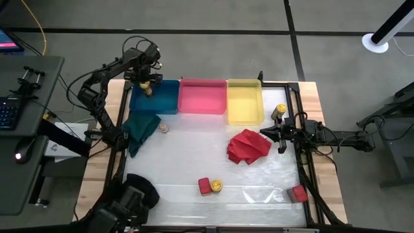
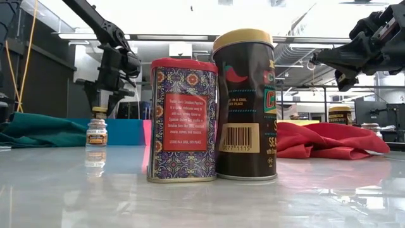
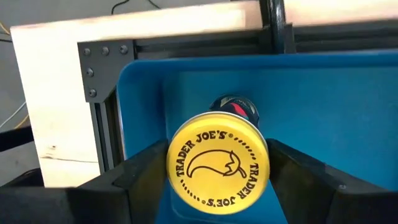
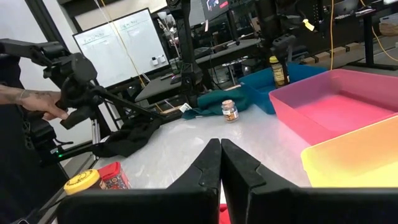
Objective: Sort spices by type
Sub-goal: Put the top left yellow seasoning bottle into the blue bin, then put the bottom yellow seasoning bottle into the blue bin
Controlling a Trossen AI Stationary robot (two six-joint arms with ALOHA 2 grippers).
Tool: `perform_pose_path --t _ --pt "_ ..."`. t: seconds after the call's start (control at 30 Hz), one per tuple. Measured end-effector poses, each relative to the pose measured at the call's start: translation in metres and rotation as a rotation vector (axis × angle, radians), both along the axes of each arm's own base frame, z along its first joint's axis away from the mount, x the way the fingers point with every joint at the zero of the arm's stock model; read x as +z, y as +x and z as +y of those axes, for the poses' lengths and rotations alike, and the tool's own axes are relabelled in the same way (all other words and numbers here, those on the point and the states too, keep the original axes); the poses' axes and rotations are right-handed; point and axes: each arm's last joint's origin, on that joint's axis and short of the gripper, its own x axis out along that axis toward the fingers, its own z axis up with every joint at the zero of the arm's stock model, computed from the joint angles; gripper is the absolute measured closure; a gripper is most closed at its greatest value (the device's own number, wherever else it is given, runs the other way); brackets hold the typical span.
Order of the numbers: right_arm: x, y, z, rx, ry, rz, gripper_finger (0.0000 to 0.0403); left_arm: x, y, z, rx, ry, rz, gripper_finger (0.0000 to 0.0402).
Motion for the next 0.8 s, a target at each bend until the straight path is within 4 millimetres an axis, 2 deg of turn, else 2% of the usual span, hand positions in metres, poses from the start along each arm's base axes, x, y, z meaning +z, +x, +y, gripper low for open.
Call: perform_pose_path --t 0.53,0.63,0.8 --pt "0.000 0.000 0.000 0.000 0.000 0.000 0.0402 0.020 0.001 0.004 -0.056 0.018 0.026 0.0165" --pt "0.000 0.000 0.000 0.000 0.000 0.000 0.0402 0.033 0.006 0.008 -0.080 0.052 -0.017 0.0165" --pt "0.000 0.000 0.000 0.000 0.000 0.000 0.0402 0.069 0.019 0.013 -0.117 0.168 -0.094 0.0165"
